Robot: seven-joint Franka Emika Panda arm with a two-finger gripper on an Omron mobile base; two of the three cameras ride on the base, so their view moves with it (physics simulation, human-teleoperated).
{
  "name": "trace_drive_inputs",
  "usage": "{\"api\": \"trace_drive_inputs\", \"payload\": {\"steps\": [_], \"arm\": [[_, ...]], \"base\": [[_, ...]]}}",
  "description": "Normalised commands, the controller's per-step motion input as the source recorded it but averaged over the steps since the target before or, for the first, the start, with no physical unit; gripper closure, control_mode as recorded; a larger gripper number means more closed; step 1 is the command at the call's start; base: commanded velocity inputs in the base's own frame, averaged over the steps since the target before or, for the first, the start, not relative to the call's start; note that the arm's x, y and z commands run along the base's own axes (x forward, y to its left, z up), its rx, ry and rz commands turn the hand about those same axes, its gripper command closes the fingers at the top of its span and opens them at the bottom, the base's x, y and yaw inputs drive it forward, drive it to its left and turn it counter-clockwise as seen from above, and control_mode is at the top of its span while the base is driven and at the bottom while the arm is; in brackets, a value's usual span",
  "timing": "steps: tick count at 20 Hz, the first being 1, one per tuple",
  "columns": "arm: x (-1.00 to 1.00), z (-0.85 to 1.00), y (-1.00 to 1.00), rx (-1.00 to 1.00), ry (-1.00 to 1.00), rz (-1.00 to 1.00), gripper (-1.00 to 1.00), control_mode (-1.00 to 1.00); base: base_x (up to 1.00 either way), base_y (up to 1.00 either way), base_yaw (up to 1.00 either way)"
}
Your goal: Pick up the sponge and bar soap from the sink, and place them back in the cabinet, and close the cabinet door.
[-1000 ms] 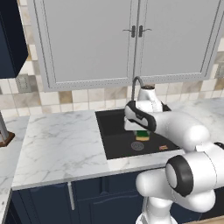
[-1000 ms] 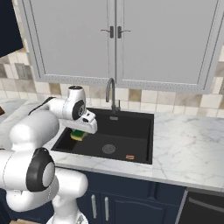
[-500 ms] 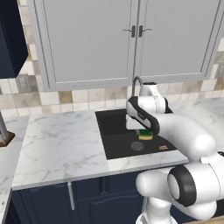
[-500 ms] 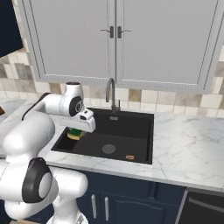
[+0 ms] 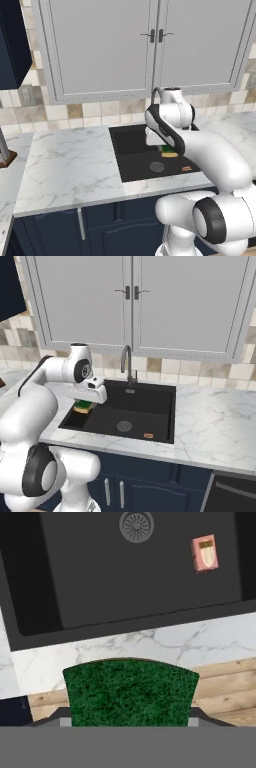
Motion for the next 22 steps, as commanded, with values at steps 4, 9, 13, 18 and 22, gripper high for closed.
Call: {"api": "trace_drive_inputs", "payload": {"steps": [4,9,13,18,22], "arm": [[-0.35,0.11,-0.03,-0.05,0.0,0.03,1.0,-1.0],[-0.41,0.04,-0.13,-0.06,0.0,0.05,1.0,-1.0],[-0.28,0.19,-0.14,0.0,0.0,0.04,1.0,-1.0],[-0.14,0.18,-0.14,0.0,0.0,0.08,1.0,-1.0],[-0.06,0.16,-0.11,0.0,0.0,0.11,1.0,-1.0]], "base": [[0.0,0.0,0.0],[0.0,0.0,0.0],[0.0,0.0,0.0],[0.0,0.0,0.0],[0.0,0.0,0.0]]}}
